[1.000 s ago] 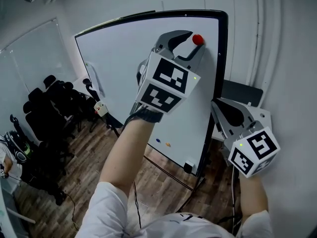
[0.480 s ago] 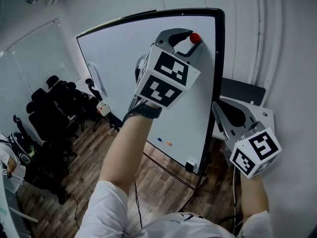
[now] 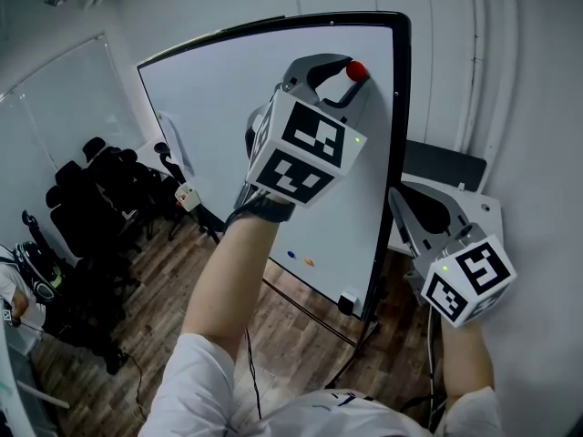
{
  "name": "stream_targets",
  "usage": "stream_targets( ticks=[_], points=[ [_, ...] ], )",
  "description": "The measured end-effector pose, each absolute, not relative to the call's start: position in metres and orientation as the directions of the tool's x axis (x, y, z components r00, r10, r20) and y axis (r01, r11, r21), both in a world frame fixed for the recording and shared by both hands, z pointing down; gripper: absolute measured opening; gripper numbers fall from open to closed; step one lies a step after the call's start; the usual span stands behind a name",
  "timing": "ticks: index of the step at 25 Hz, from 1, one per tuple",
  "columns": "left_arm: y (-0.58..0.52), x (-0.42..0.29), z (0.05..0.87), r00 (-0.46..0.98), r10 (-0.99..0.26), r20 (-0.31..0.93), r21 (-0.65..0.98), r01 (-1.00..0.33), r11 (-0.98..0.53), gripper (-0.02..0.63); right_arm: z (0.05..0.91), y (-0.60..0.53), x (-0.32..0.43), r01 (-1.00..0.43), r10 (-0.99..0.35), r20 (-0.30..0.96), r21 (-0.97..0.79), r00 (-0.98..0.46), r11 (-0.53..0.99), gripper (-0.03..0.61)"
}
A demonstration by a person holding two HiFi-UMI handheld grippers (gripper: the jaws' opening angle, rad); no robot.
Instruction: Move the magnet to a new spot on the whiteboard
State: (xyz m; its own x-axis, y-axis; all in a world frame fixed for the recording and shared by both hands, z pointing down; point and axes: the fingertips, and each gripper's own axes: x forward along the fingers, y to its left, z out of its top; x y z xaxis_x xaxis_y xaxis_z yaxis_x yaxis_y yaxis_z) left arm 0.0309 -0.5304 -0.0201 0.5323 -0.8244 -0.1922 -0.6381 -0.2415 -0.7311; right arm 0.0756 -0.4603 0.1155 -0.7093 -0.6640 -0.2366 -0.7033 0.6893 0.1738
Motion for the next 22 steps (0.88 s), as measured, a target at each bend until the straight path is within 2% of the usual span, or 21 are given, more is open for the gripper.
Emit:
stream_targets(
  ticks=[18,22],
  points=[
    [-0.518,0.024,-0.019,0.546,-0.814,-0.198,-0.709,-0.653,-0.266,0.129,0.116,-0.456,0.073,-0.699,-0.659,-0.237,0.177,-0.714,0.693,0.006],
    [-0.515,0.023,-0.018,0.584,-0.787,-0.198,-0.654,-0.677,-0.337,0.129,0.117,-0.454,0.07,-0.692,-0.653,-0.235,0.178,-0.72,0.7,0.006]
  ],
)
